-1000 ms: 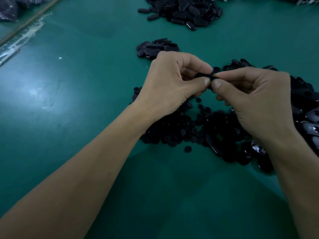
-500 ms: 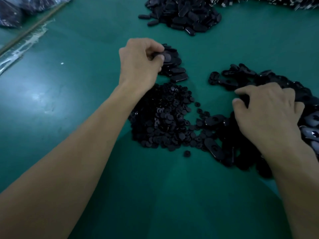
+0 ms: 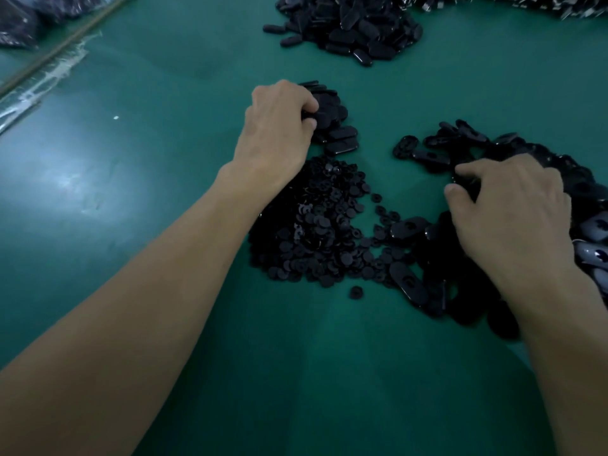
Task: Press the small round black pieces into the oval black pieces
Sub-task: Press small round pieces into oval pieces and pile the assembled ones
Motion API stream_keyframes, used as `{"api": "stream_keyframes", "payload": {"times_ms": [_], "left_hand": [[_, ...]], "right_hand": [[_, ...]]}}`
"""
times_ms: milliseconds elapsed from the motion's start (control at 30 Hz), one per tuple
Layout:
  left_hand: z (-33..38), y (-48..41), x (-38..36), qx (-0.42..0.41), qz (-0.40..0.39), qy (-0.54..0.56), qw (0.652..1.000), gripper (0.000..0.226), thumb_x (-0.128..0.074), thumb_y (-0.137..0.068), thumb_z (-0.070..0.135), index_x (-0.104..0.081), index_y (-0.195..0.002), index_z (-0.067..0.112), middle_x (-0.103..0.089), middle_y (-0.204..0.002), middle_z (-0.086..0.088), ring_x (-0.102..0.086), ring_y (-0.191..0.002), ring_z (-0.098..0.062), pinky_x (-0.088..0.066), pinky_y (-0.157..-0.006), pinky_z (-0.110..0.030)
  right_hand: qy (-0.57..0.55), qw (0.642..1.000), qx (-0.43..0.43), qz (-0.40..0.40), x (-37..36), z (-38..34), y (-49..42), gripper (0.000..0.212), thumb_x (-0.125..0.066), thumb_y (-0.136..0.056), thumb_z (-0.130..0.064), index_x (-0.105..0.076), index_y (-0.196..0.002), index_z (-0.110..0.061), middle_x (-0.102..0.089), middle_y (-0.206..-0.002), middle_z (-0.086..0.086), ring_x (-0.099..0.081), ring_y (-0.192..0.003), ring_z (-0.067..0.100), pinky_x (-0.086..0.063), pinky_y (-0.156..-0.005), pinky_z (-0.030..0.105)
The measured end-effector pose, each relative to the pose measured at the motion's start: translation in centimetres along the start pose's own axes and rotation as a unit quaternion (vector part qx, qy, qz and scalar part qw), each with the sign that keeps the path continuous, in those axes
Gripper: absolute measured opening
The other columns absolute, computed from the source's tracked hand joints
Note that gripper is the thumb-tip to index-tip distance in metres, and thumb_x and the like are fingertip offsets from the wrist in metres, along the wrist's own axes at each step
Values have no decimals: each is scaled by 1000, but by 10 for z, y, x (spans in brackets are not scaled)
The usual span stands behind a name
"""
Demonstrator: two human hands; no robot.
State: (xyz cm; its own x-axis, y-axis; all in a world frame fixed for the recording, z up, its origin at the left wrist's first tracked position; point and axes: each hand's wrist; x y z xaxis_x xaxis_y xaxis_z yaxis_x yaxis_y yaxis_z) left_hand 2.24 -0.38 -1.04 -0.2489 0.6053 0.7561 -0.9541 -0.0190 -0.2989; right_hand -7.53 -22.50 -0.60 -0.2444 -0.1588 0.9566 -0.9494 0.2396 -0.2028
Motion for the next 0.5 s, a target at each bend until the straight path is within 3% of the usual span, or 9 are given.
{"api": "stream_keyframes", "payload": {"times_ms": [100,233,400,500], "left_hand": [[5,4,-1,-6,5,1,1000,20,-63,-98,13,-74,-114,10,-68,-118,-8,-67,-99,-28,-56,-93,-42],[11,10,3,-1,10,10,1000,25,-64,-97,21,-70,-122,22,-64,-125,0,-66,-101,-22,-55,-93,-41],[27,27,9,-28,-38,50,998,8,-68,-94,24,-75,-99,25,-69,-93,13,-65,-86,-9,-59,-84,-38],[30,35,9,-37,-48,85,994,6,-70,-93,25,-75,-90,25,-68,-84,16,-64,-77,-1,-59,-79,-30]], "right_hand": [[-11,1000,10,7,0,1,-1,31,-58,-99,-32,-69,-122,-15,-65,-117,21,-54,-112,47,-45,-94,53],[-57,998,7,18,0,-1,0,20,-62,-98,-31,-73,-101,-15,-69,-103,14,-60,-102,41,-50,-90,54],[-74,997,13,13,0,-1,-1,15,-62,-98,-27,-68,-97,-13,-67,-97,12,-57,-99,34,-47,-85,47],[-72,997,11,4,0,0,-1,21,-63,-97,-32,-69,-105,-13,-65,-105,15,-57,-104,34,-48,-89,47]]}}
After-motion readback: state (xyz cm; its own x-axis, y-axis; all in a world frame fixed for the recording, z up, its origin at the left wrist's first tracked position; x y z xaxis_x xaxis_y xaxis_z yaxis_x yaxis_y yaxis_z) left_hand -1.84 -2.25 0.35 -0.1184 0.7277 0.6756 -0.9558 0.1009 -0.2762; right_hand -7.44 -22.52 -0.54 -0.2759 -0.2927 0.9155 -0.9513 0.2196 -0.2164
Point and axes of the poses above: each hand's wrist, its own y-axis away from the middle knuckle, its own x-axis out of the back of the hand, z = x × y
